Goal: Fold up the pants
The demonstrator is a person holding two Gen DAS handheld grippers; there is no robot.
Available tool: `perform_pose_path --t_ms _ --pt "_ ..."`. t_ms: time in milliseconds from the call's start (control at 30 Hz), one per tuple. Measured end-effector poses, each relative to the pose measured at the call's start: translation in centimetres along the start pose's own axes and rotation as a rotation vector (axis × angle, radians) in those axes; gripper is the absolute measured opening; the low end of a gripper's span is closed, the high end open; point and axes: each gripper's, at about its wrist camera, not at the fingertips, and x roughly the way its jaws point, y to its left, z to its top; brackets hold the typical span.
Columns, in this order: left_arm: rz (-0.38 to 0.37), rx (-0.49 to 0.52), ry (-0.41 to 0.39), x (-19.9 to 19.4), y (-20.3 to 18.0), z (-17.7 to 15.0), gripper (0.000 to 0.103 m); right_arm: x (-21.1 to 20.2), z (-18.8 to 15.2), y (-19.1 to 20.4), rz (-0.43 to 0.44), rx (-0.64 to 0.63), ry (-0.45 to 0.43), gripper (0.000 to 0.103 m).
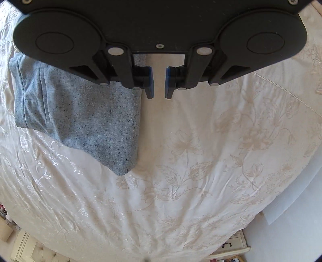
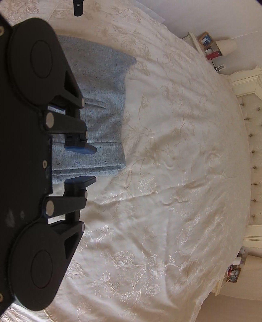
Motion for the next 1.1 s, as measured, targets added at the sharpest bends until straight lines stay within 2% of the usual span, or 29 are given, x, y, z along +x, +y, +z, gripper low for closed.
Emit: perform_pose_path --t_ms 133,367,500,833,900,967,1100 --pt "-0.003 0.013 -0.019 -3.0 -0.9 -0.8 0.020 -3.2 -1.0 2.1 0.024 -0.044 -0.048 0.031" --pt "-0.022 0.057 -0.073 -8.3 -3.7 -3.0 0.021 -9.7 -3.4 5.2 0.074 -0.033 -0.076 0.035" --pt "-0.036 0.058 -0.086 -10.7 -4.6 -4.4 0.022 -12.4 -4.9 5.9 0.093 -0.024 -0.078 0.037" --pt "-0.027 0.086 -0.121 -14.9 -5.8 -7.5 0.023 -17.3 -7.3 6.2 0.069 -0.030 -0.094 0.038" --pt "-0.029 0.093 -0.121 -15.2 -6.0 -7.8 0.025 -18.3 -7.3 6.3 0.060 -0.035 -0.107 0.038" --pt "-0.026 0.096 -0.124 -15.6 -6.2 -8.1 0.037 -18.9 -7.2 6.2 0.059 -0.032 -0.120 0.039" --pt "-0.025 0.104 -0.145 -16.3 -6.5 -8.3 0.038 -19.8 -7.5 6.5 0.059 -0.038 -0.126 0.039"
